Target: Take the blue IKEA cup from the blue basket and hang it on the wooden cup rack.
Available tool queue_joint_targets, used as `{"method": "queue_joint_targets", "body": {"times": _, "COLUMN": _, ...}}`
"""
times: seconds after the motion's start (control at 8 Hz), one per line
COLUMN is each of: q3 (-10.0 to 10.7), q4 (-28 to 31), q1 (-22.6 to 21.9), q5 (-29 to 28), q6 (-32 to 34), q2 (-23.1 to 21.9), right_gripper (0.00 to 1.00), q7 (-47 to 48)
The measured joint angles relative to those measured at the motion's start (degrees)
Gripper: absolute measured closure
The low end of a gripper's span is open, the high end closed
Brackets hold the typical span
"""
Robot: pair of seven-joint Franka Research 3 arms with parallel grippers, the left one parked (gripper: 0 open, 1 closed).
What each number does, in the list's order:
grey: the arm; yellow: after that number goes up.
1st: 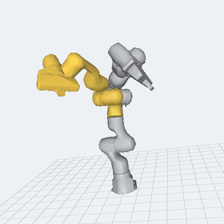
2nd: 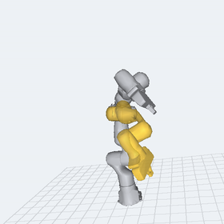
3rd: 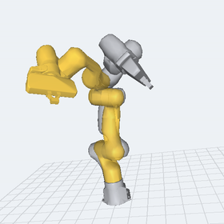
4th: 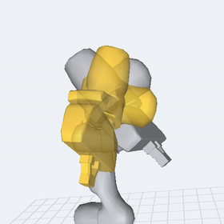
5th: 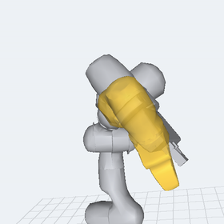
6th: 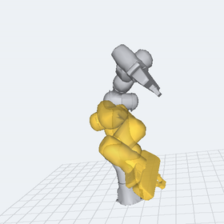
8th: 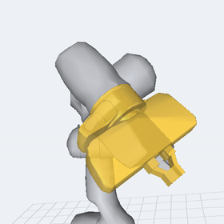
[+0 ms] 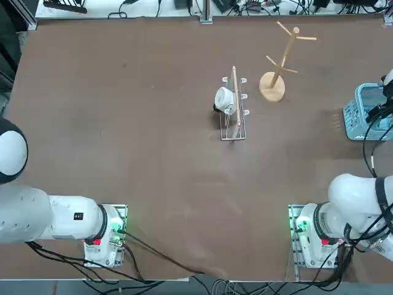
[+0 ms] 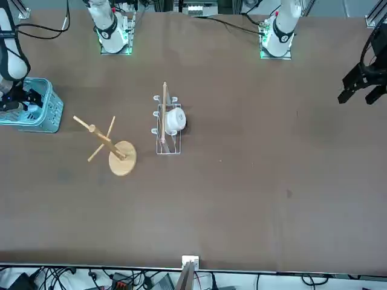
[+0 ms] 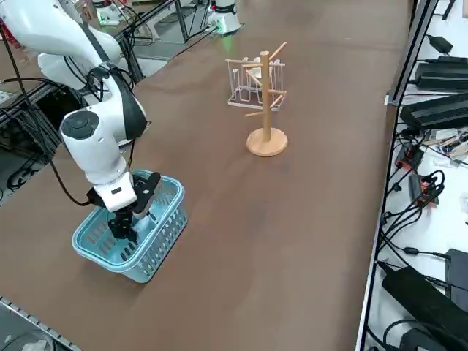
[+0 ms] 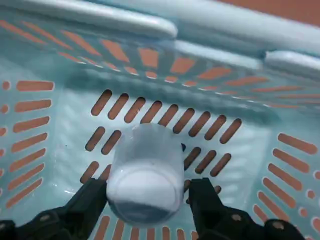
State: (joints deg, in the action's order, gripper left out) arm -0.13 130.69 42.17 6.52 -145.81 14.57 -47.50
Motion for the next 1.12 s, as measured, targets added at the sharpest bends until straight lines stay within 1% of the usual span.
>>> {"method": "queue_joint_targets", "body": {"times": 0.88, "q3": -0.34, "q4": 0.0, "q1": -0.03, "q5": 0.0, "q6": 0.01, "q2": 0.13, "right_gripper": 0.01, "q7": -0.07}}
{"method": "queue_joint_targets", "body": {"times": 1.12, "q3": -0.34, "q4": 0.0, "q1": -0.03, "q5": 0.0, "q6": 0.35, "q2": 0.16, "right_gripper": 0.05, "q7": -0.11}}
